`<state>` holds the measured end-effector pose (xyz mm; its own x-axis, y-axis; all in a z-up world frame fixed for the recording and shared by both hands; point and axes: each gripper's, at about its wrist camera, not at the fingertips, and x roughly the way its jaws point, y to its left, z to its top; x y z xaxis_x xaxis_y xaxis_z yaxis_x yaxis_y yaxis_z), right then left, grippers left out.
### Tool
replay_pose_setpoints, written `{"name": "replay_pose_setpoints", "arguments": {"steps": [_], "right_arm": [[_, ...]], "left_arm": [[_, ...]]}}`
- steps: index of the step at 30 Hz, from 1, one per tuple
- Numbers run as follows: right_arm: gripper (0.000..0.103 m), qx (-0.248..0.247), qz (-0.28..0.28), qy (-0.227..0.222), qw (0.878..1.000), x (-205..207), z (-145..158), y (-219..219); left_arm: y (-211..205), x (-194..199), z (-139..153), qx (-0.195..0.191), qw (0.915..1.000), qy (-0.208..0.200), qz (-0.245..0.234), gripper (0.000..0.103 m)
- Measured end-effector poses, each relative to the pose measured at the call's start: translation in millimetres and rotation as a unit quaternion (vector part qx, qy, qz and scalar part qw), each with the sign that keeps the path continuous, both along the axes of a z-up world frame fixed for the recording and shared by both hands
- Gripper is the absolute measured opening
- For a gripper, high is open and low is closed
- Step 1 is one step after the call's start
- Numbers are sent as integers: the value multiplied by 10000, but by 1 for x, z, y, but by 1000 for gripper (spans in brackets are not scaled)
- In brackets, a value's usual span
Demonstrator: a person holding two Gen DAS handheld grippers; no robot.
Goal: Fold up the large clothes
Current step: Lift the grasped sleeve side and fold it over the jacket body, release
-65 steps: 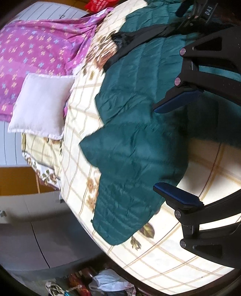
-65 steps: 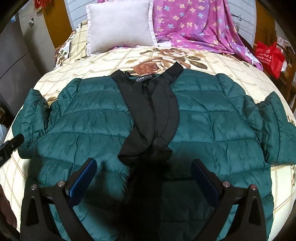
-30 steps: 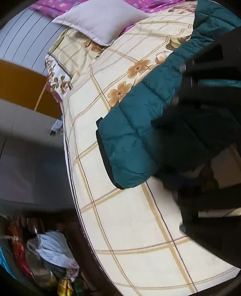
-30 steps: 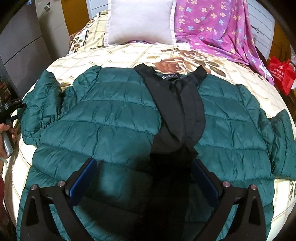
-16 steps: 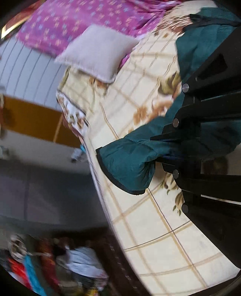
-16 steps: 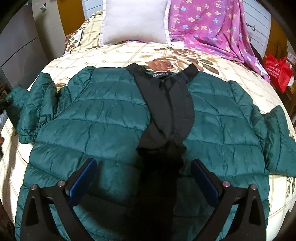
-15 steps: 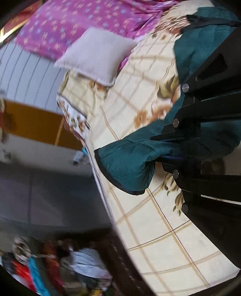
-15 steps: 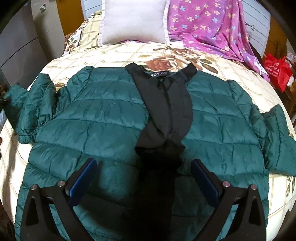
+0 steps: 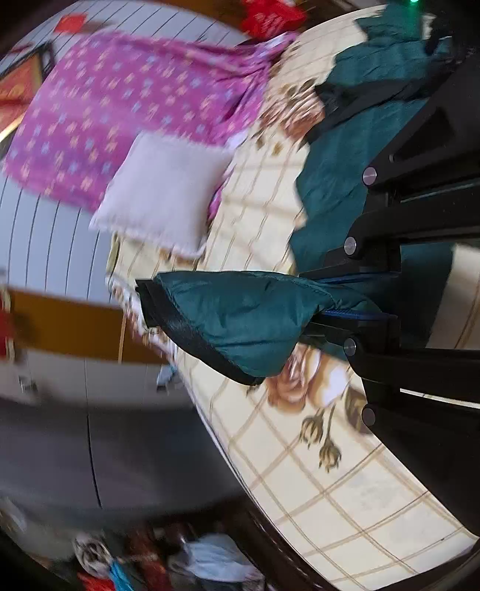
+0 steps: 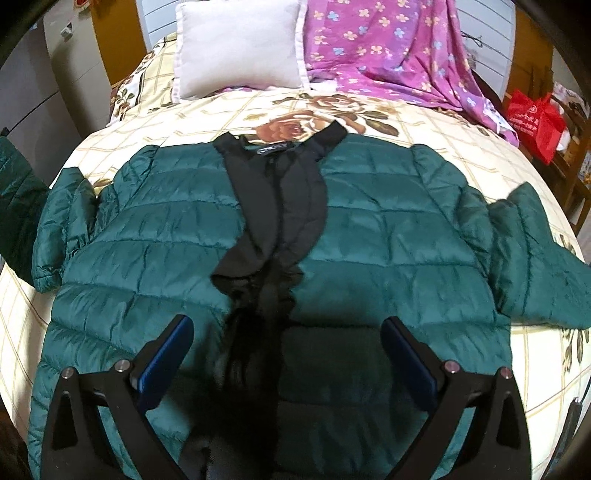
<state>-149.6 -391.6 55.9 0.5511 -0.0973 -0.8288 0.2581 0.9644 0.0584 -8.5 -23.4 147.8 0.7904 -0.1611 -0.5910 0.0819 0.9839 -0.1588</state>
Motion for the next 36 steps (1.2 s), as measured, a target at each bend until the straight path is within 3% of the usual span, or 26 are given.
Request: {"name": "replay_pose_setpoints", "arguments": {"steps": [13,22,33,36], "right_arm": [[103,45,-297,-162,9994,-32,12,-39],[103,143,-555,-121,9983,-52,5,-69],[103,175,-826,-168,9963,-68,4,-98],[103,290,-906,-149,9954,-71,0,-107]], "left_arm": [[-119,-64,-16,372,9914,241,-1230,0],[-180,-92,-33,559,9822,359,-1757,0],[-235,-103,-83,634,9650,999,-2341,0],[-247,-107,-94,480,9586,1138,-2566,0]]}}
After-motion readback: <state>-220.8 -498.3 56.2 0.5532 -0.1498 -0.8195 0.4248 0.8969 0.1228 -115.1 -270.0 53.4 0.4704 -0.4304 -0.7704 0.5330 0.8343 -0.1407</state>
